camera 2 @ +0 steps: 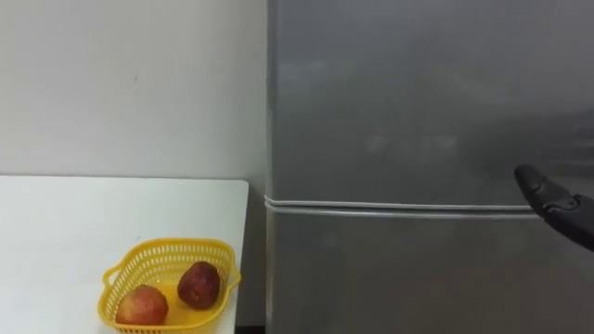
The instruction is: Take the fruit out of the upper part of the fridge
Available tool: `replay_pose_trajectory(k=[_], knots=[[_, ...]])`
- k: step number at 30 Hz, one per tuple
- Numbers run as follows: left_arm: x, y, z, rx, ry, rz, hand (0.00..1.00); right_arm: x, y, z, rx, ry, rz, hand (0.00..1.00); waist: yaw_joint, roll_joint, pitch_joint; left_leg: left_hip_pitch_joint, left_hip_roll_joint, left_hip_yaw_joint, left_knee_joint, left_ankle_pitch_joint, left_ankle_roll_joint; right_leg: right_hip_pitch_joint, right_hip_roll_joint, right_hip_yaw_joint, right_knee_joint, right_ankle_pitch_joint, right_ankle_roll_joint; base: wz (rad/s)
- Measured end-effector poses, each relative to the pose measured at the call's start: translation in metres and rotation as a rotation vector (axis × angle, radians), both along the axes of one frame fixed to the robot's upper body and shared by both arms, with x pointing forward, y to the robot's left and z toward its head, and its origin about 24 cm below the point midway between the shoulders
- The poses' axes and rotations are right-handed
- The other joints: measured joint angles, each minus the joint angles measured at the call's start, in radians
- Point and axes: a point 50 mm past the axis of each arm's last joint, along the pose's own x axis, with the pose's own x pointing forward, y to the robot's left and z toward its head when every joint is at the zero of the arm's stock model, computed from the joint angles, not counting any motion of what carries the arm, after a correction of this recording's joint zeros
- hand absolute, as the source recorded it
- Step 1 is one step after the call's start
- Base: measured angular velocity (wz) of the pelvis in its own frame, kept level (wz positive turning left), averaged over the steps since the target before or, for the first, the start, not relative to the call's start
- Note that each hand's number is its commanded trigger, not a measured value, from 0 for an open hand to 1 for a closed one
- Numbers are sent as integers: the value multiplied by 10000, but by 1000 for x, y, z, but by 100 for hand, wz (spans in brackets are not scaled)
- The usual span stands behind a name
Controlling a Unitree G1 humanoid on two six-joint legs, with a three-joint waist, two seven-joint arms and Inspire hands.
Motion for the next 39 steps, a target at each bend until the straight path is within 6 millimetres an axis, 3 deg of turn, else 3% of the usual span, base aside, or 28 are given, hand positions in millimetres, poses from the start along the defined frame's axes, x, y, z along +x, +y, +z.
replay_pose_trajectory(k=[14,15,20,24,26,32,37,39], knots=[[0,-1,0,-154,-55,25,0,-1,-1,0,39,-92,-28,0,-85,44,-30,-20,7,-48,-25,0,0,6,12,-31,-9,59,-38,1],[0,0,0,-136,-72,52,0,-1,-1,1,39,-92,-34,0,-138,110,-78,-34,0,-86,-24,0,0,6,1,-61,-14,58,-37,7],[0,2,1,-40,-111,186,0,-1,-3,2,-17,-50,-15,0,-312,86,-126,-41,-9,-124,-37,0,0,5,5,-55,-8,49,-28,1],[0,7,2,88,-116,136,0,-2,-11,12,-328,-115,-34,0,-406,53,-126,-47,-20,-149,-61,0,-1,21,9,-50,-10,35,-15,3],[0,12,3,285,-100,94,0,-5,-18,17,-139,-339,-129,0,-540,65,-177,25,2,-150,-53,1,-3,145,61,20,-215,52,-11,8],[2,15,4,770,-185,56,0,-15,-33,19,616,-595,-1050,0,-768,-4,-130,160,15,-66,-190,3,-6,221,100,74,-328,61,-16,-4],[6,22,5,1259,-359,140,0,-35,-54,10,1020,-260,-2574,0,-990,-43,-109,148,15,-32,-212,3,-6,215,99,79,-335,60,-16,-4],[6,23,6,1446,-361,192,0,-44,-62,-2,1233,294,-3181,0,-1070,-34,-109,147,30,162,-213,3,-6,155,110,229,-365,60,-16,-16]])
